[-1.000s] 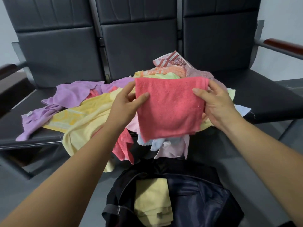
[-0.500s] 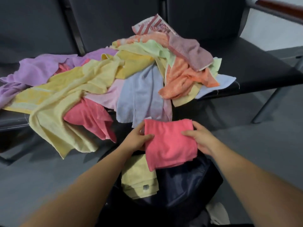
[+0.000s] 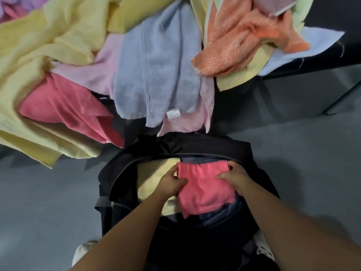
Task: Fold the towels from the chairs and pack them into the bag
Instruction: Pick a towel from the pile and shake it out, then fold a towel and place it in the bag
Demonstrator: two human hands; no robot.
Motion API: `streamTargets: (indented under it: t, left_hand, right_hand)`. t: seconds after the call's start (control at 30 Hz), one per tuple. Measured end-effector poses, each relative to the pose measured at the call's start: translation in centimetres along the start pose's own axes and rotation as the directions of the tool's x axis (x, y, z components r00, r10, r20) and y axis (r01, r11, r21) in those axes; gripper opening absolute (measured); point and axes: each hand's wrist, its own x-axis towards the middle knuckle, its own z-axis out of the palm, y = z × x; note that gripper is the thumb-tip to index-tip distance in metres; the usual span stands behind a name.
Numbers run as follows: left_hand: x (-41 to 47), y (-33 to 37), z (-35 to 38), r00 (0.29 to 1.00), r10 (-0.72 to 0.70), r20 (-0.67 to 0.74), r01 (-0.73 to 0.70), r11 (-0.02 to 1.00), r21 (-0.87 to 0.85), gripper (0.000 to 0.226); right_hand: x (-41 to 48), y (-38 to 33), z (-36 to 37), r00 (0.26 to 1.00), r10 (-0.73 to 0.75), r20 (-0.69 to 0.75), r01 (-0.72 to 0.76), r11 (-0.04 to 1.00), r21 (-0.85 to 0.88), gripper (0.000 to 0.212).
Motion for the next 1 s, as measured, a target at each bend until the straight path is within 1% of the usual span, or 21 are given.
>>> streamTargets:
  t: [0.07,0.13,0.17,0.23,0.33,0.4,0.43,0.47,0.53,0.6,0.67,0.7,0.77,0.8,0.87,0.93,1.0]
  left_hand:
    - [1.0,-0.8,0.9,0.998,0.043,-0.051,-0.041,0.998,0.046,0.057]
    - [1.8,-1.7,1.6,0.995,0.067,-0.07,-0.061,0.994,0.087,0.066]
    - [1.9,-2.0,1.8,0.995,0.066,-0.074,-0.057,0.992,0.116,0.068]
    - [1.8,-2.1,1.8,0.993,0.067,-0.099,-0.048,0.982,0.184,0.056]
    - [1.2,-0.4,0.2,0.99,0.088,-0.113,-0.058,0.968,0.244,0.034]
    - [0.4,1.4,-1.5,0.991,0.101,-0.09,-0.072,0.957,0.282,0.02]
    - [-0.1,2.3,-2.5,0.99,0.117,-0.072,-0.091,0.951,0.297,0.016]
    - [-0.8,3.4,-3.4,0.989,0.134,-0.059,-0.109,0.944,0.311,0.013]
    - [-2.6,5.9,-5.3,0.984,0.179,-0.025,-0.161,0.932,0.323,0.009]
    - [-4.8,8.8,-7.3,0.968,0.25,0.019,-0.24,0.901,0.361,0.009]
    - [-7.3,12.0,-9.4,0.947,0.312,0.081,-0.317,0.856,0.409,0.01]
    - [-8.7,13.7,-10.5,0.935,0.338,0.105,-0.349,0.832,0.43,0.008]
    - [-11.8,17.3,-12.6,0.906,0.41,0.106,-0.409,0.781,0.472,0.01]
    - [-13.3,19.1,-13.7,0.887,0.455,0.083,-0.434,0.757,0.489,0.011]
    - [-15.9,22.5,-16.0,0.836,0.549,-0.003,-0.474,0.725,0.5,0.012]
    - [-17.6,25.0,-18.3,0.769,0.627,-0.126,-0.489,0.703,0.517,0.013]
    - [-18.1,26.6,-20.5,0.69,0.676,-0.259,-0.464,0.688,0.558,0.013]
  right_hand:
    - [0.8,0.5,0.4,0.996,-0.062,-0.057,0.061,0.998,-0.018,0.06]
    - [0.8,0.6,1.0,0.993,-0.087,-0.081,0.086,0.996,-0.022,0.062]
    - [0.6,0.6,1.4,0.993,-0.09,-0.08,0.086,0.995,-0.051,0.059]
    - [-0.2,-0.1,1.6,0.993,-0.099,-0.063,0.088,0.983,-0.162,0.043]
    - [-1.5,-2.2,1.1,0.991,-0.128,-0.029,0.114,0.95,-0.292,0.007]
    - [-2.3,-3.9,0.5,0.99,-0.14,-0.007,0.131,0.939,-0.317,0.031]
    - [-2.8,-5.0,0.3,0.988,-0.153,0.008,0.147,0.932,-0.333,0.037]
    - [-3.8,-6.4,-0.1,0.985,-0.171,0.023,0.169,0.923,-0.347,0.036]
    - [-5.9,-9.4,-0.5,0.971,-0.23,0.058,0.236,0.91,-0.34,0.027]
    - [-8.0,-12.6,-0.8,0.948,-0.297,0.11,0.317,0.892,-0.322,0.028]
    - [-10.6,-15.8,-1.1,0.927,-0.328,0.18,0.369,0.88,-0.298,0.028]
    - [-12.2,-17.5,-1.2,0.913,-0.339,0.226,0.394,0.875,-0.282,0.024]
    - [-15.1,-21.0,-1.6,0.868,-0.396,0.299,0.473,0.842,-0.259,0.016]
    - [-16.4,-22.8,-1.9,0.841,-0.441,0.314,0.522,0.814,-0.255,0.015]
    - [-18.7,-26.4,-2.4,0.794,-0.532,0.295,0.602,0.759,-0.249,0.019]
    - [-20.5,-29.9,-2.8,0.751,-0.617,0.235,0.659,0.725,-0.202,0.017]
    - [-21.6,-33.0,-2.9,0.713,-0.685,0.151,0.701,0.696,-0.153,0.009]
